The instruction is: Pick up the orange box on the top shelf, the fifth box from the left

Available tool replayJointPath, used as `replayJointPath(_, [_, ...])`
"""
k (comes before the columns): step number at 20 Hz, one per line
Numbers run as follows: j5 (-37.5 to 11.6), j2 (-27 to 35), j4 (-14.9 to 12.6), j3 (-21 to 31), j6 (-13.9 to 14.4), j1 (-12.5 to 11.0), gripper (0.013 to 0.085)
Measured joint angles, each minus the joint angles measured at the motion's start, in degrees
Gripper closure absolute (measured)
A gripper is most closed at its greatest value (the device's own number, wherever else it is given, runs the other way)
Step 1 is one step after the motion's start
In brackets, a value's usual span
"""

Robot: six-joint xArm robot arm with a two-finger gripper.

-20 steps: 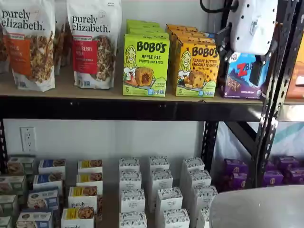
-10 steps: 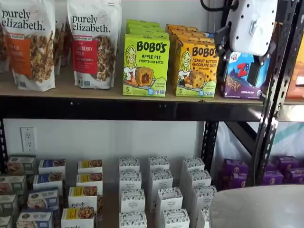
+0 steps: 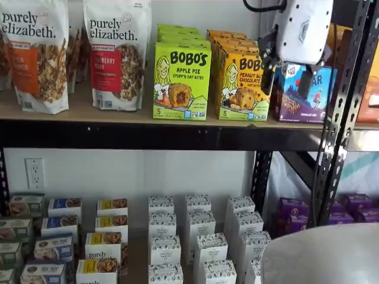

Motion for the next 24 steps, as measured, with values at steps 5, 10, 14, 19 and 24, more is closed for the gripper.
replayJointPath(5, [-3.1, 3.2, -1.3, -1.2, 1.1, 1.5, 0.013])
replayJointPath(10, [-6.0, 6.7, -2.2, -2.8, 0.6, 1.3, 0.013])
replayJointPath(14, [-9.5, 8.2, -1.6, -3.3, -0.3, 0.2, 0.013])
replayJointPath(19, [-13.2, 11.6, -0.3, -5.7, -1.3, -0.8, 0.013])
replayJointPath(24, [-16.8, 14.9, 0.5, -8.5, -1.8, -1.2, 0.013])
